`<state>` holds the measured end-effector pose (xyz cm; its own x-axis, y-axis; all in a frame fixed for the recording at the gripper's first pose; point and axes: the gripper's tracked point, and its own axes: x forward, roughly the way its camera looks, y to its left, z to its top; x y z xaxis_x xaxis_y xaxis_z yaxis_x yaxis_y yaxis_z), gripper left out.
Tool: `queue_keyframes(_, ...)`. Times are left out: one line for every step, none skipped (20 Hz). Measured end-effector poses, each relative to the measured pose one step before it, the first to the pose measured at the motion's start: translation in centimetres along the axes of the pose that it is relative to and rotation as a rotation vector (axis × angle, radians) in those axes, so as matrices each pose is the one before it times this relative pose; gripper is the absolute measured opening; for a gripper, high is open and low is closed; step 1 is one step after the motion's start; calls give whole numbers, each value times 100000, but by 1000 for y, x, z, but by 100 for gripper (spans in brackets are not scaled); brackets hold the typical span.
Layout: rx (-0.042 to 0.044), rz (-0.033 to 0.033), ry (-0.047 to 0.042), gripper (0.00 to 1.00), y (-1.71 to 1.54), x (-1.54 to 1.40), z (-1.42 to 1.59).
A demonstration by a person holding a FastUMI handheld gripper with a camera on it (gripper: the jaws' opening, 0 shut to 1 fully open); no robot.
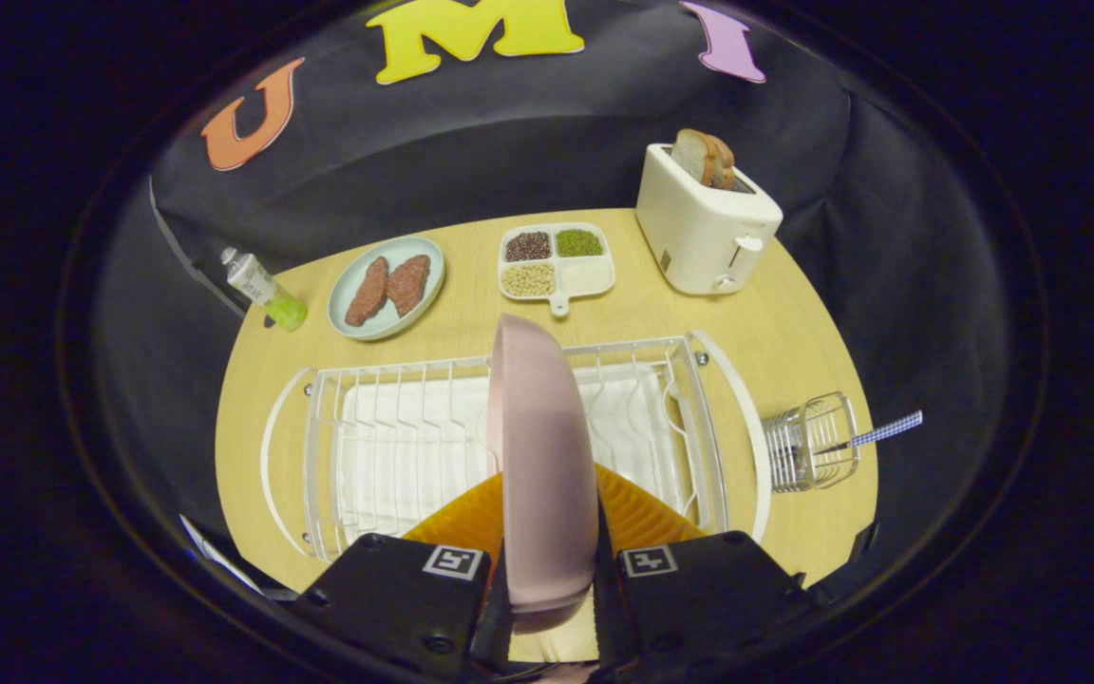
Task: Take the plate from the dish rack, then take the spoon from the basket and place it into the plate.
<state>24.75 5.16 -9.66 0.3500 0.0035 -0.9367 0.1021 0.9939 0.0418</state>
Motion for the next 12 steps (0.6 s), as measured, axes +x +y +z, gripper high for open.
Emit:
queue_keyframes(-1280, -2103, -890, 39, -40, -311, 113)
queue_keyframes(-1154, -2590, -1867, 40, -350, -579, 194)
queue_keyframes(-1491, -1561, -2437, 40, -152, -675, 547)
queue_keyframes(-740, -1050, -3087, 39, -261, -581, 493)
queue_keyframes(342, 2485, -285, 36, 557, -847, 171)
queue_keyframes(-329, 1070, -509, 34, -128, -759, -394)
queue_keyframes(35, 1238, -1459, 33, -202, -785, -171)
queue_keyframes(403, 1549, -837, 33, -281, -495, -340)
queue_keyframes(694, 2690, -327, 33, -126, -689, -620)
queue_keyframes(898, 3093, -146, 33, -102, -712, -856)
queue_keyframes(1010, 2130, -315, 34, -391, -805, -763)
queue_keyframes(569, 1474, -1103, 33, -731, -690, -767)
